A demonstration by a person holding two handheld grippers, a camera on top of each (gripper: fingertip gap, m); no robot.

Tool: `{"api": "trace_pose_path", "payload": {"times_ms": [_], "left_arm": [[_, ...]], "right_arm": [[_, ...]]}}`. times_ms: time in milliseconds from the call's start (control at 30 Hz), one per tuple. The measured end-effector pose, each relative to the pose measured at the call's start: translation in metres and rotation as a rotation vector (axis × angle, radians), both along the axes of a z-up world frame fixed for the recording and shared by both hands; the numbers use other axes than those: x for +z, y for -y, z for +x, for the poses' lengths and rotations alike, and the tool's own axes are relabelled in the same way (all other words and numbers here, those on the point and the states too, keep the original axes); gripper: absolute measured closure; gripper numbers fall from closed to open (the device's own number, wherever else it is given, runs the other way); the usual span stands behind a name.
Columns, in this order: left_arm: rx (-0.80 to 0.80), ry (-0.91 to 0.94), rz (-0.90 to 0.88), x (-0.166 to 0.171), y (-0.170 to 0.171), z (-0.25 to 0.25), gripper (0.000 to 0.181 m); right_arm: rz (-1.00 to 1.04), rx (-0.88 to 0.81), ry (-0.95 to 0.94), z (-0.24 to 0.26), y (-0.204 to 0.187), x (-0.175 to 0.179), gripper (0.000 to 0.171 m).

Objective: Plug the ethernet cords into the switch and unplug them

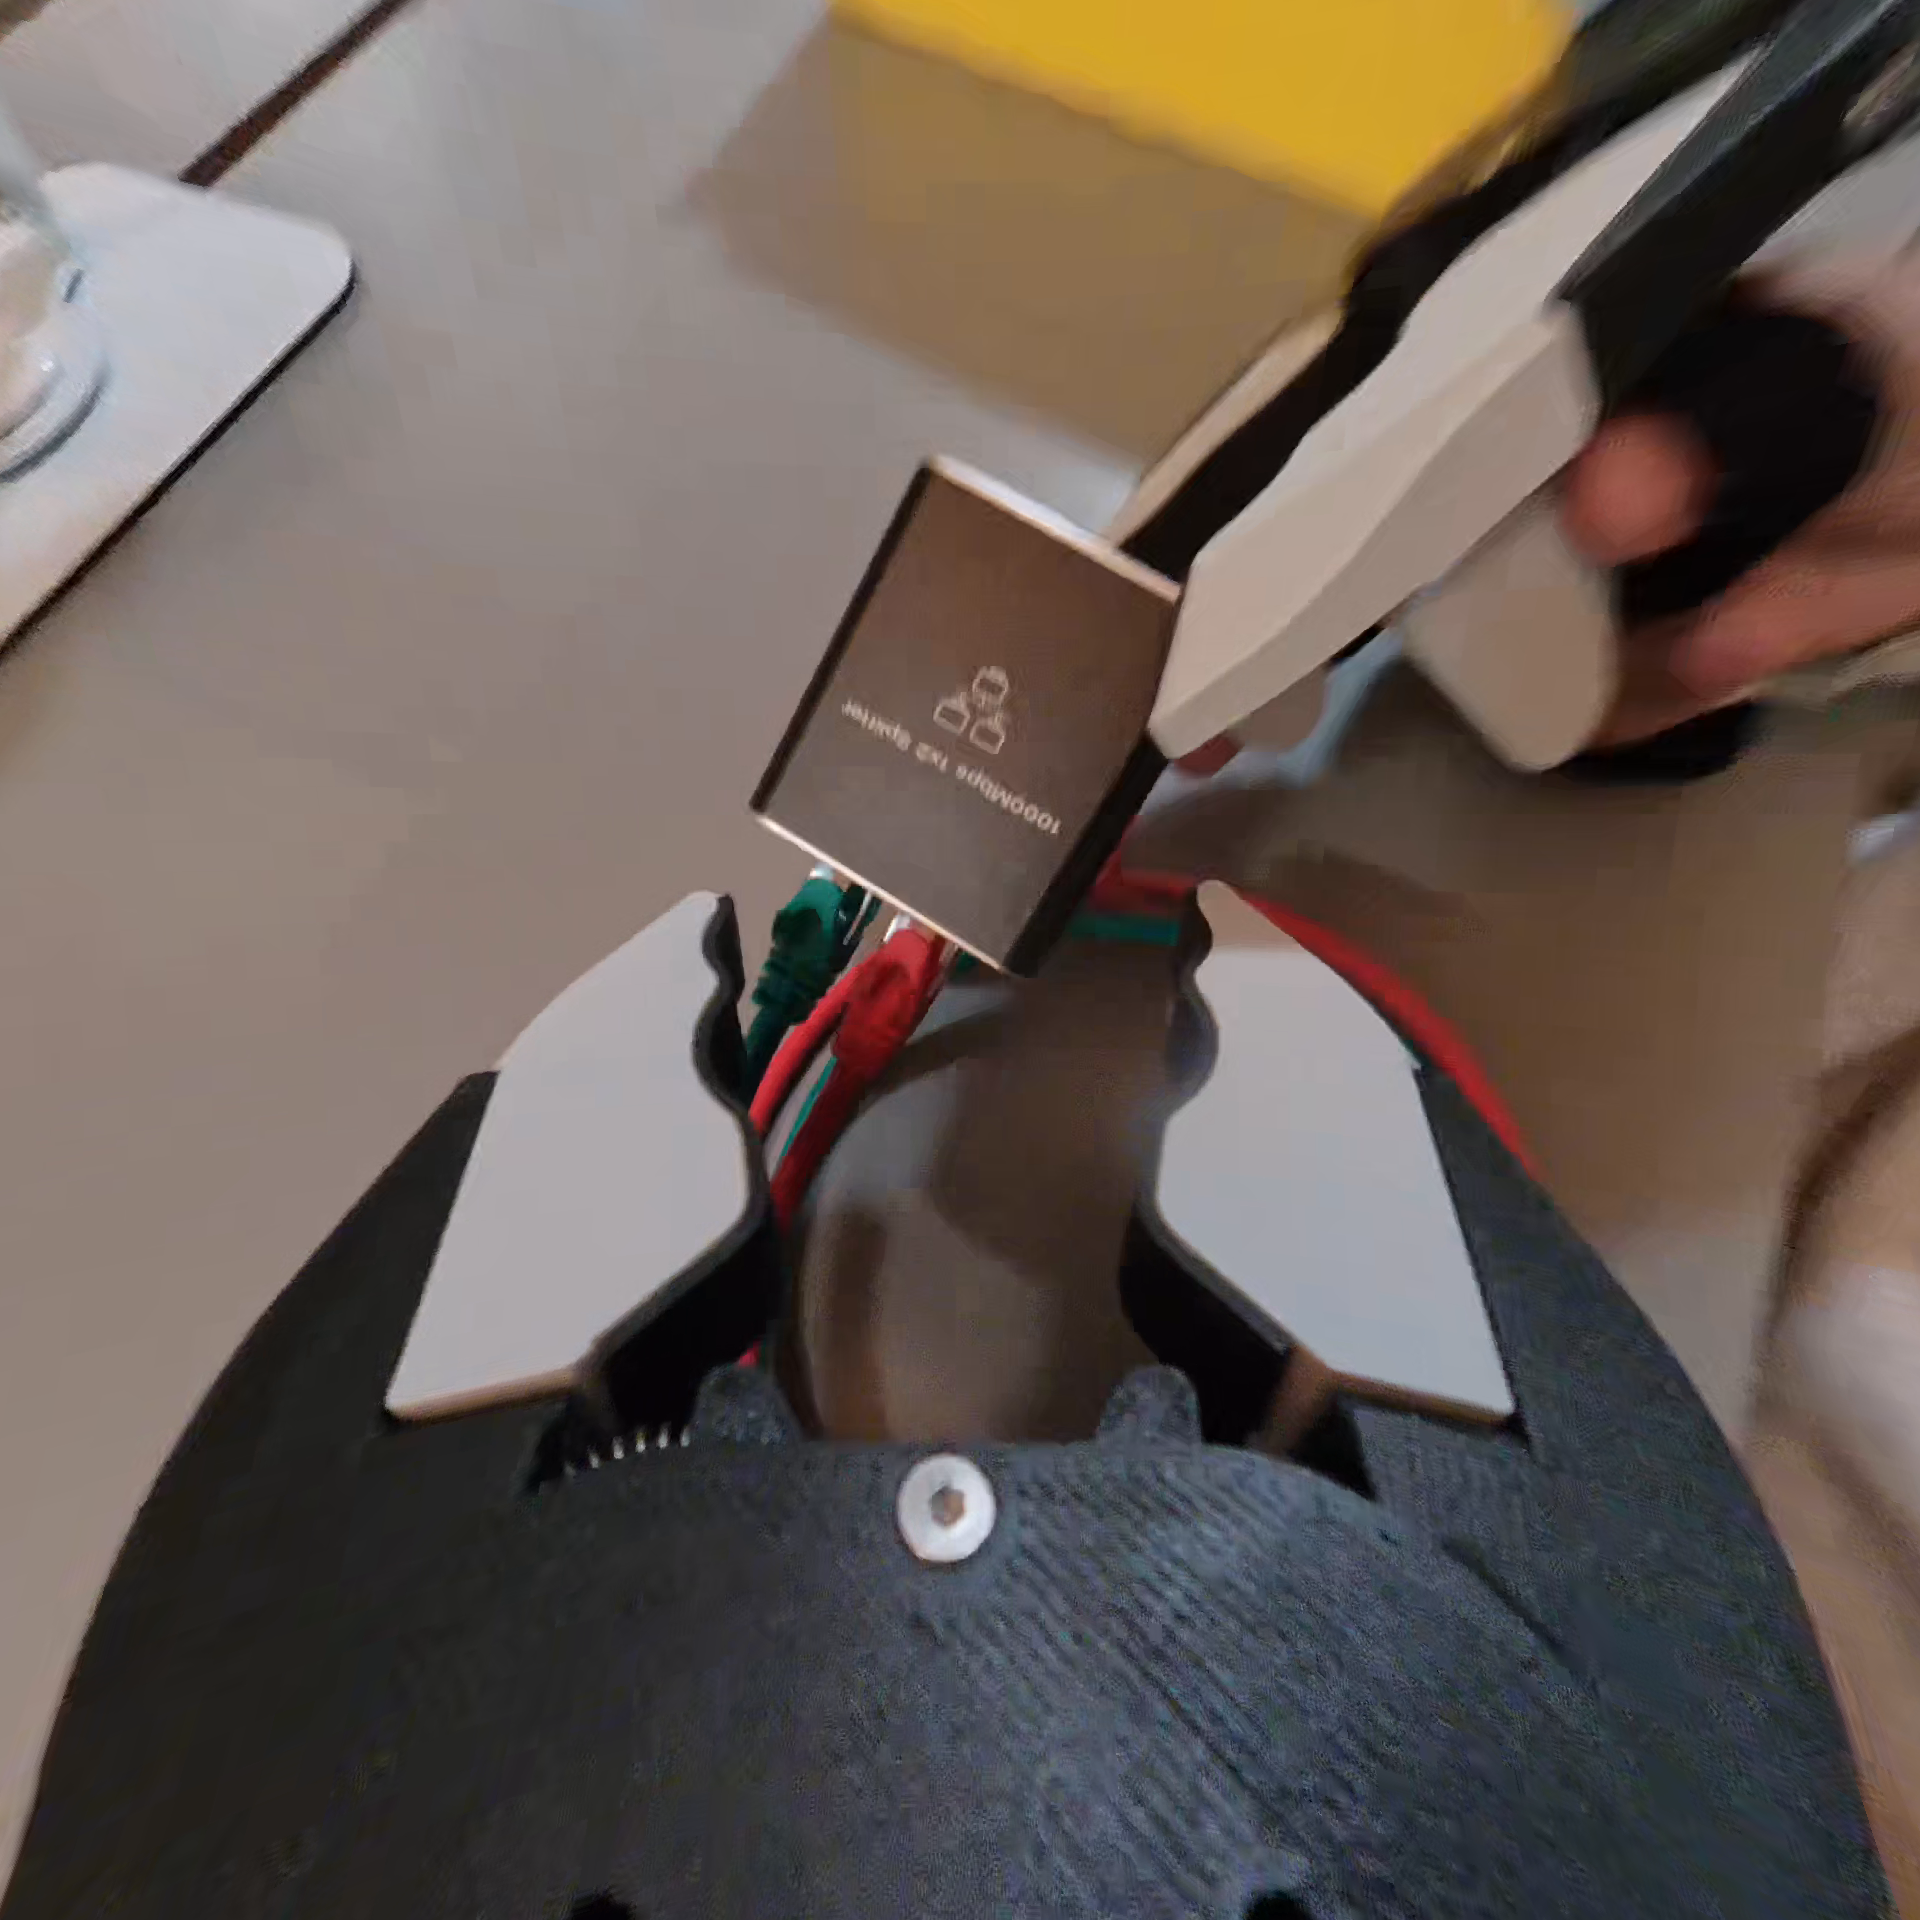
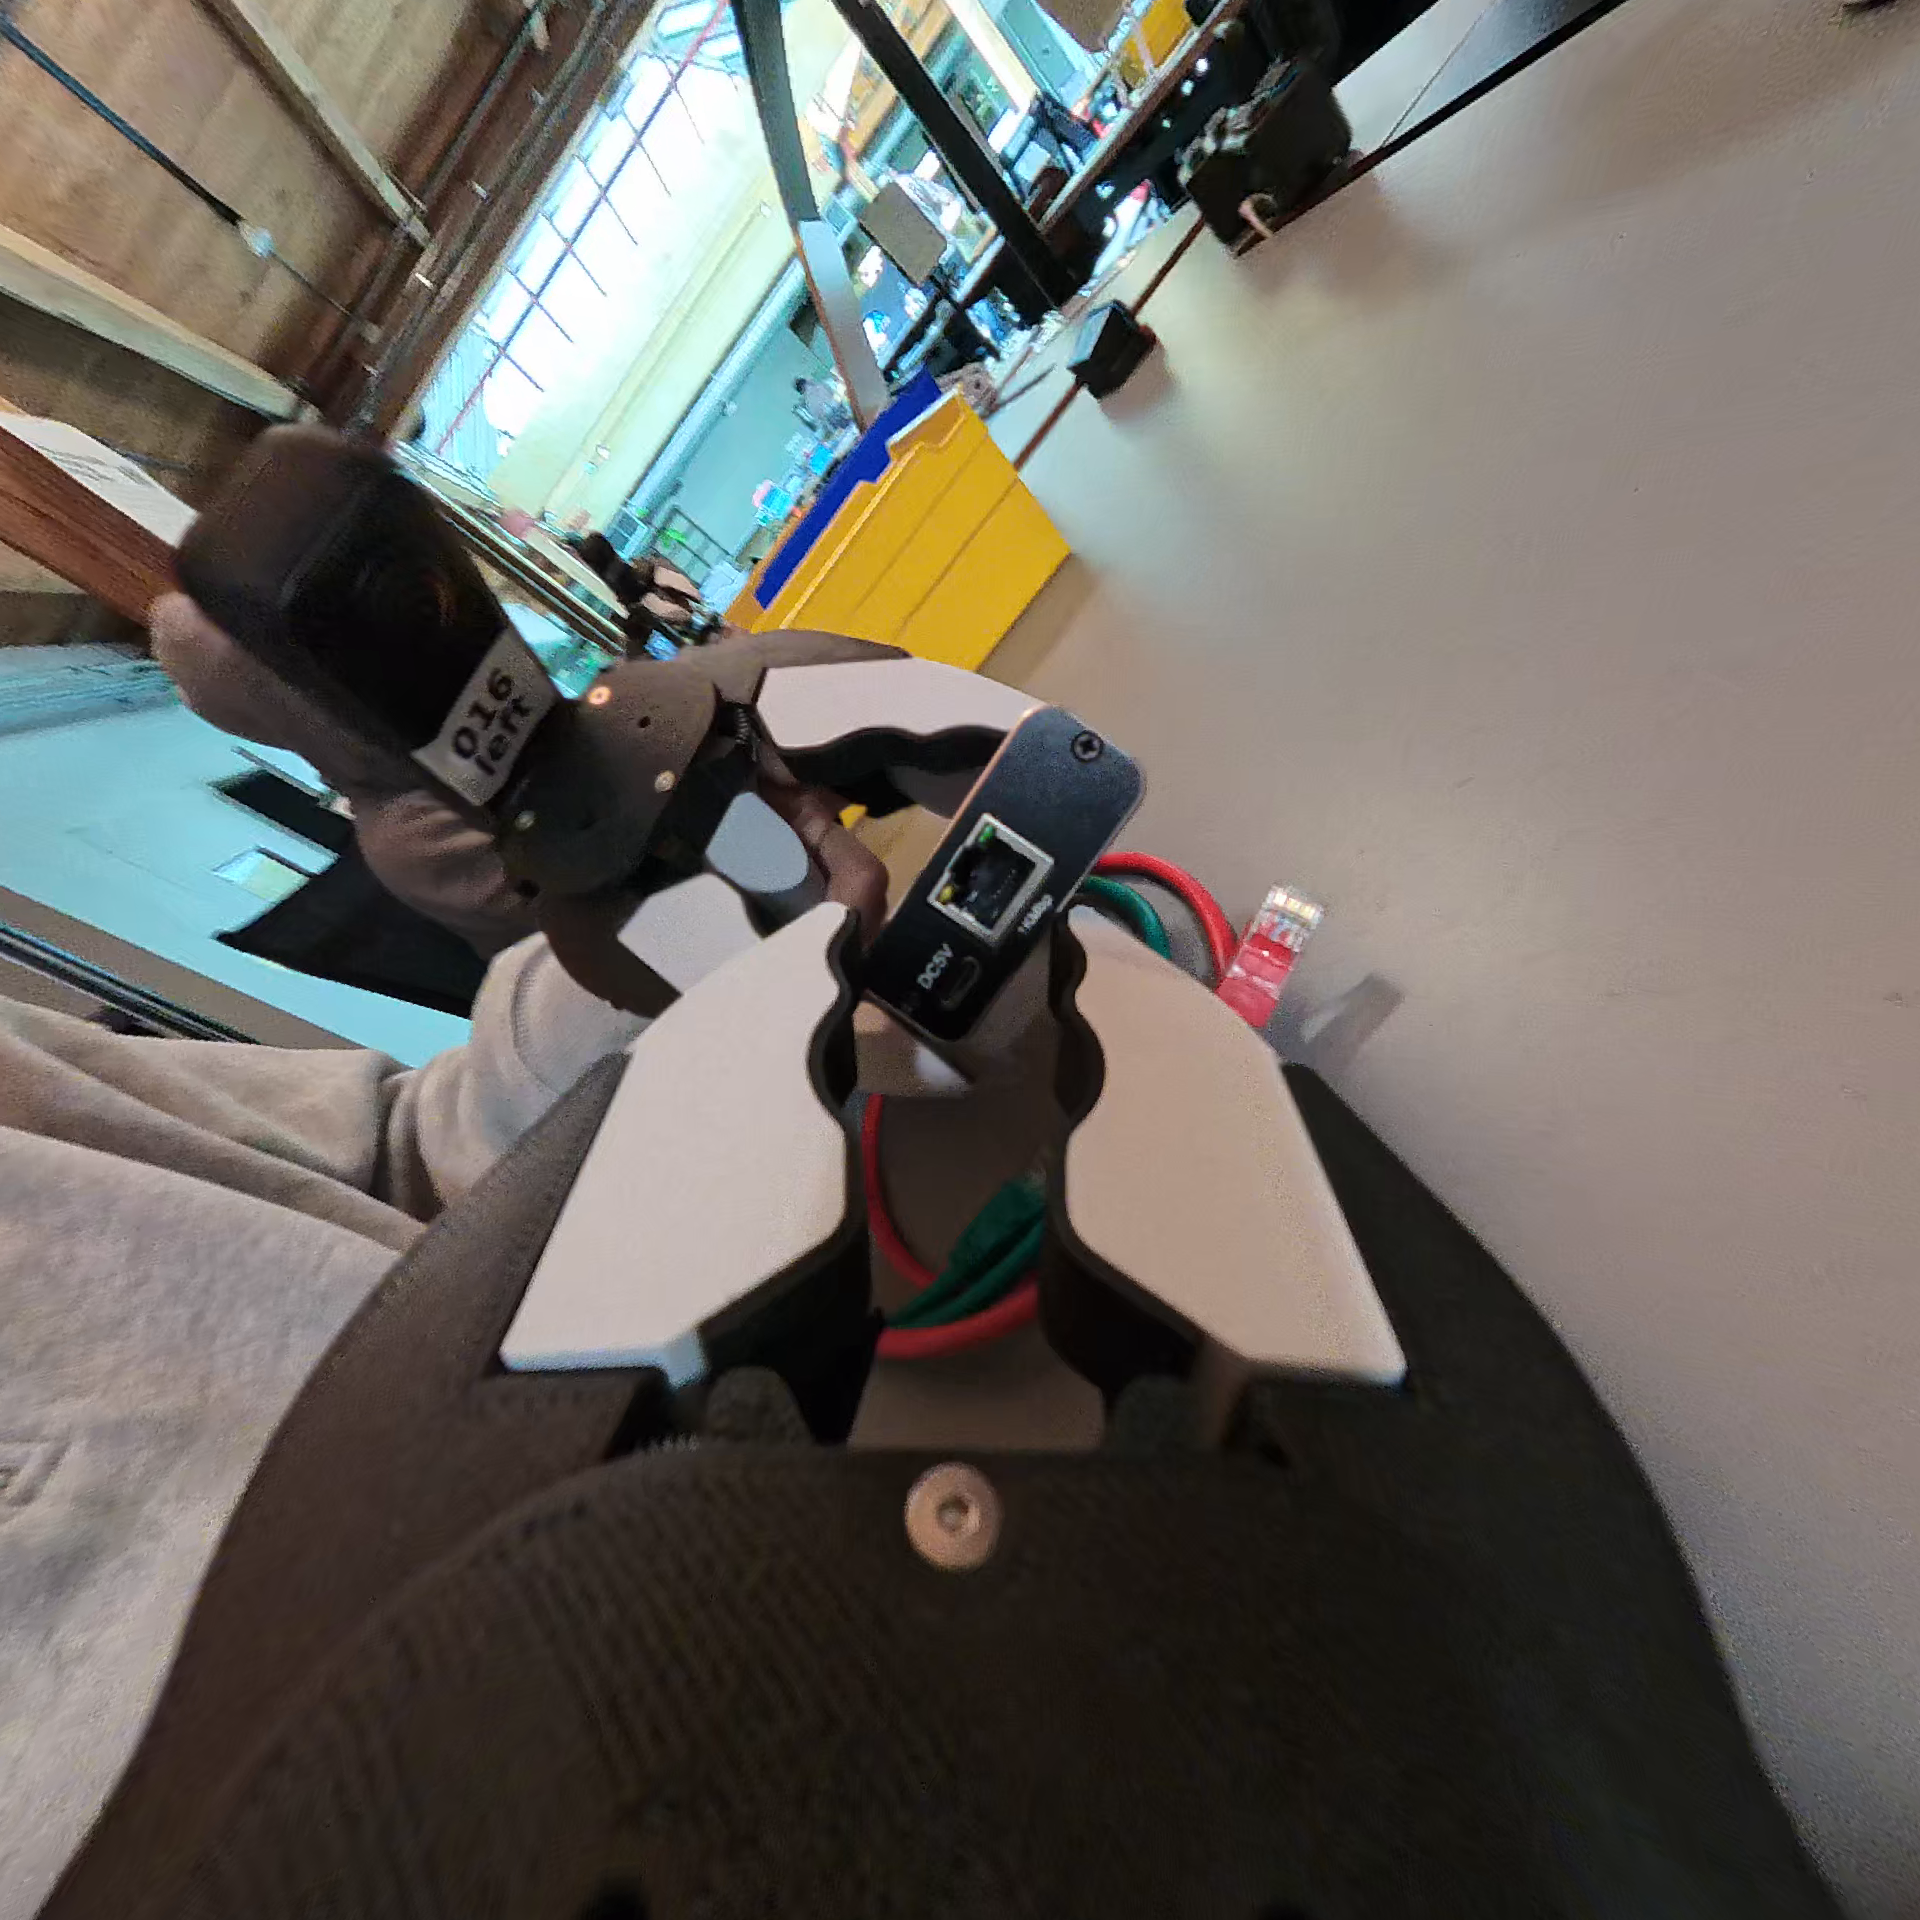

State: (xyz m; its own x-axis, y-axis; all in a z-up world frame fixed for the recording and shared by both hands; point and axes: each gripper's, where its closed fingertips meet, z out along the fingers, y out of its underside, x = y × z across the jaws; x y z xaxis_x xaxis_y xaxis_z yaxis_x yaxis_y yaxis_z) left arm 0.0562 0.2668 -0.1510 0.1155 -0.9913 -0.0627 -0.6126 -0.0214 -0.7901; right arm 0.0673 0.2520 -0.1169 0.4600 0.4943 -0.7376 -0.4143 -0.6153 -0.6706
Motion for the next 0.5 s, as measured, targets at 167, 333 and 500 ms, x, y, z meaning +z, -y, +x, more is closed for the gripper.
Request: {"api": "trace_pose_path", "payload": {"times_ms": [167, 333, 500], "left_arm": [[-0.014, 0.067, -0.046, 0.002, -0.008, -0.007, 0.116], [-0.033, -0.082, 0.230, -0.022, -0.018, -0.012, 0.137], [-0.005, 0.010, 0.224, -0.013, -0.023, -0.008, 0.154]], "right_arm": [[-0.041, 0.043, -0.089, 0.005, 0.000, 0.001, 0.138], [-0.015, 0.113, -0.026, 0.001, 0.006, -0.001, 0.138], [-0.001, 0.116, -0.105, 0.003, 0.006, 0.011, 0.138]]}}
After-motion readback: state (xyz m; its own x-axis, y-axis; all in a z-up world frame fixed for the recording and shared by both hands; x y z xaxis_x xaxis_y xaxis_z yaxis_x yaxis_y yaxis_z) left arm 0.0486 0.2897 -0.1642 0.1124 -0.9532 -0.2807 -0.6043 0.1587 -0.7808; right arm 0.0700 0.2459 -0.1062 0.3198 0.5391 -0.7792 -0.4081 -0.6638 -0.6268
